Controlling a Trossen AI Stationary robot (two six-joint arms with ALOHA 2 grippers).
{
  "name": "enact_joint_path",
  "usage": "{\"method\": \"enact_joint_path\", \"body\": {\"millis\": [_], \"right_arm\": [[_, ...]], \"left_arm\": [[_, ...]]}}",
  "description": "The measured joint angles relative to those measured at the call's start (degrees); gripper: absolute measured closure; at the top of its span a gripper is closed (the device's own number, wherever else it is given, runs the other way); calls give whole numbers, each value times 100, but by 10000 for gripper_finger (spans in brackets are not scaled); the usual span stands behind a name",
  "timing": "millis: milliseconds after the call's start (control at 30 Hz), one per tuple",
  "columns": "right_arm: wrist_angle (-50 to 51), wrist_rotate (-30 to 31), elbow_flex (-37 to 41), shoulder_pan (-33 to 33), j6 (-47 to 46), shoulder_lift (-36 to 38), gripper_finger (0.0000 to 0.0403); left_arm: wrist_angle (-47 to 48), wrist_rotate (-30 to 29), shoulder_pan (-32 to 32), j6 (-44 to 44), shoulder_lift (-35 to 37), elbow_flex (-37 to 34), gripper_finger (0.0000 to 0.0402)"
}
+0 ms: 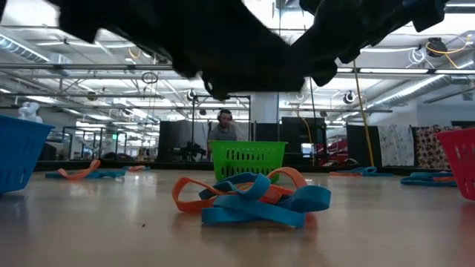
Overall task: Sort rubber bands into baskets
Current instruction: Put the orange rubber band into the blue bin
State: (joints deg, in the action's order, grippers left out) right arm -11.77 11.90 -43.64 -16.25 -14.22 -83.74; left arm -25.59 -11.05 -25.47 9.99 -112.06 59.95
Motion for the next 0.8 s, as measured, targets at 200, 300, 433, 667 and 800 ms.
{"method": "enact_joint_path", "body": {"millis": [200, 300, 433, 667, 800], "right_arm": [[29, 0, 0, 0, 17, 0, 289], [85, 2, 0, 0, 26, 0, 289], [136, 0, 0, 0, 5, 0, 289], [173, 0, 2, 0, -4, 0, 289], [173, 1, 2, 0, -9, 0, 289]], "left_arm": [[2055, 355, 245, 157, -542, 1205, 228], [2310, 360, 269, 133, -742, 1465, 228], [2337, 733, 284, 121, -859, 1514, 228], [2694, 899, 339, 160, -871, 1516, 228], [2774, 901, 344, 160, -871, 1516, 228]]}}
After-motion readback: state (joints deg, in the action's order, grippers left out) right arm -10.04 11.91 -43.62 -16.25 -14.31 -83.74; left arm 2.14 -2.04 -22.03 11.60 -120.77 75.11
